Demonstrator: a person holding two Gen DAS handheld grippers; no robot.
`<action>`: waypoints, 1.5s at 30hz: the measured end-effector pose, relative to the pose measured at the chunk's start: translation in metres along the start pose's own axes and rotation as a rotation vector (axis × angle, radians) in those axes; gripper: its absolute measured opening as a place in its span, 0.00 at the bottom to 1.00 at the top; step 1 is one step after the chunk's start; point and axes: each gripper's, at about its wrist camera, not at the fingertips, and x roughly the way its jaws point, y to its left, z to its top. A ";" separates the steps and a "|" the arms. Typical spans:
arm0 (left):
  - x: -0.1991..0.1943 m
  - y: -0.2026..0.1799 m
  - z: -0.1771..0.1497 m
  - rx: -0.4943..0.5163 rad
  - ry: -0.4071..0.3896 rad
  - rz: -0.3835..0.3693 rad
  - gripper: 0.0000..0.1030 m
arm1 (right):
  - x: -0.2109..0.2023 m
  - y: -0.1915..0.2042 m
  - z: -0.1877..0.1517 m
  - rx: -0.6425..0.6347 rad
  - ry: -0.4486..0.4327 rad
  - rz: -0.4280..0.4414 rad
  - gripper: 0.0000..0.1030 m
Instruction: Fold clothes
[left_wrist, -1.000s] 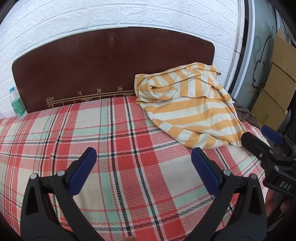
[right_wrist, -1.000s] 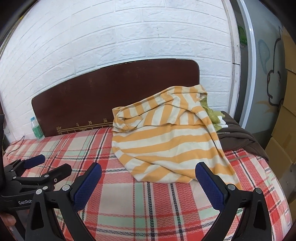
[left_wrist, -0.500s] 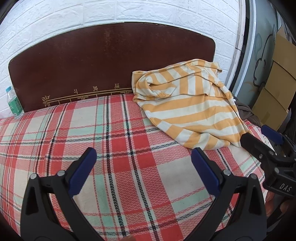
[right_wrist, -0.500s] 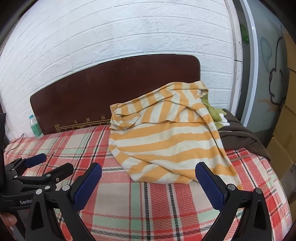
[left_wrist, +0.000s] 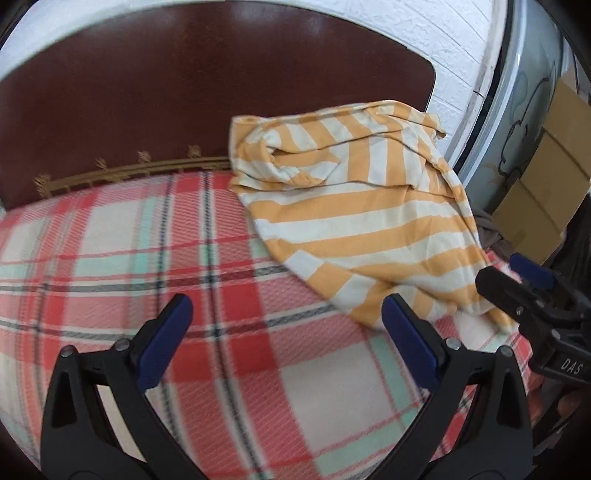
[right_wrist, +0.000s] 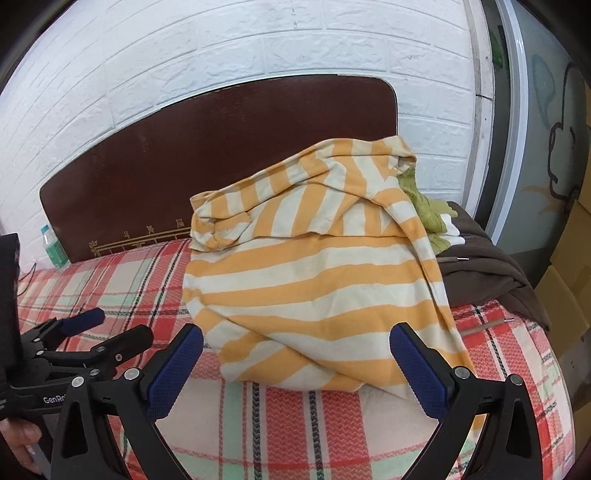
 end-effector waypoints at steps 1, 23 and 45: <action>0.009 0.000 0.004 -0.012 0.009 -0.014 0.99 | 0.005 -0.003 0.004 0.000 0.009 -0.008 1.00; 0.098 0.007 0.034 -0.098 0.029 -0.186 0.33 | 0.156 0.054 0.079 -0.534 0.088 -0.153 0.81; -0.031 0.029 0.022 -0.151 -0.125 -0.576 0.57 | -0.059 0.020 0.135 -0.071 -0.110 0.517 0.04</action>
